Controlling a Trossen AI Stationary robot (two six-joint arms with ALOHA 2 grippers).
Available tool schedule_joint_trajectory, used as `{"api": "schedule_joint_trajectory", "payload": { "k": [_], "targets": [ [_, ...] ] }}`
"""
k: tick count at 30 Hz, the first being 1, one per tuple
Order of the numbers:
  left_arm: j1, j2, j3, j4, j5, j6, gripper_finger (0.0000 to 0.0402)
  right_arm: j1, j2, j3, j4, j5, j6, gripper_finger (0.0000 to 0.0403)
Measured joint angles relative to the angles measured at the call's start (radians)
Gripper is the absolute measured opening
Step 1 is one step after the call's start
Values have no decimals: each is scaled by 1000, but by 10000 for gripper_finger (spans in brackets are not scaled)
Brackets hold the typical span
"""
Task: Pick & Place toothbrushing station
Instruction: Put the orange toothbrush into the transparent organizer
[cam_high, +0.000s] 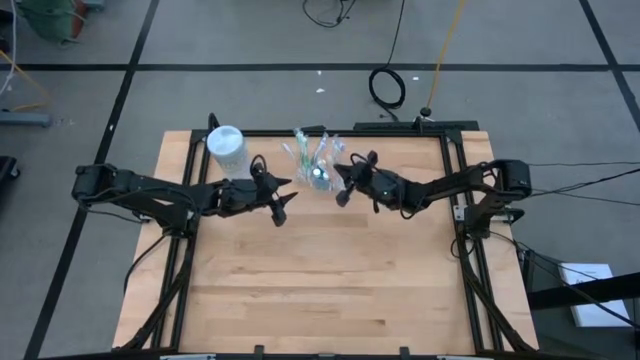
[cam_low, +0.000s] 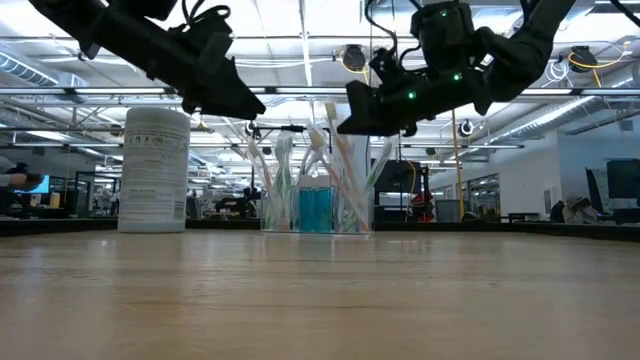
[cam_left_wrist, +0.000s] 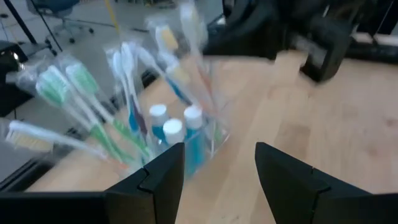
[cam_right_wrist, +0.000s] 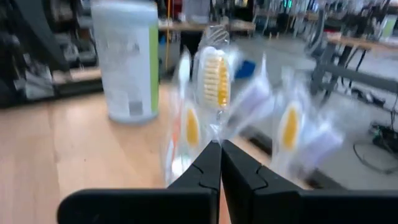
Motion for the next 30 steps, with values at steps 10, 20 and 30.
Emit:
{"api": "schedule_joint_trajectory", "payload": {
  "k": [10, 20, 30],
  "targets": [
    [-8, -1, 2, -15, 2, -21, 202, 0, -10, 1, -204, 122, 58, 0],
    [-8, -1, 2, -29, 2, -44, 202, 0, -15, 1, -219, 126, 56, 14],
    [-57, -66, 3, -82, 2, -51, 202, 15, -162, 1, -505, 128, 66, 94]
  ]
}}
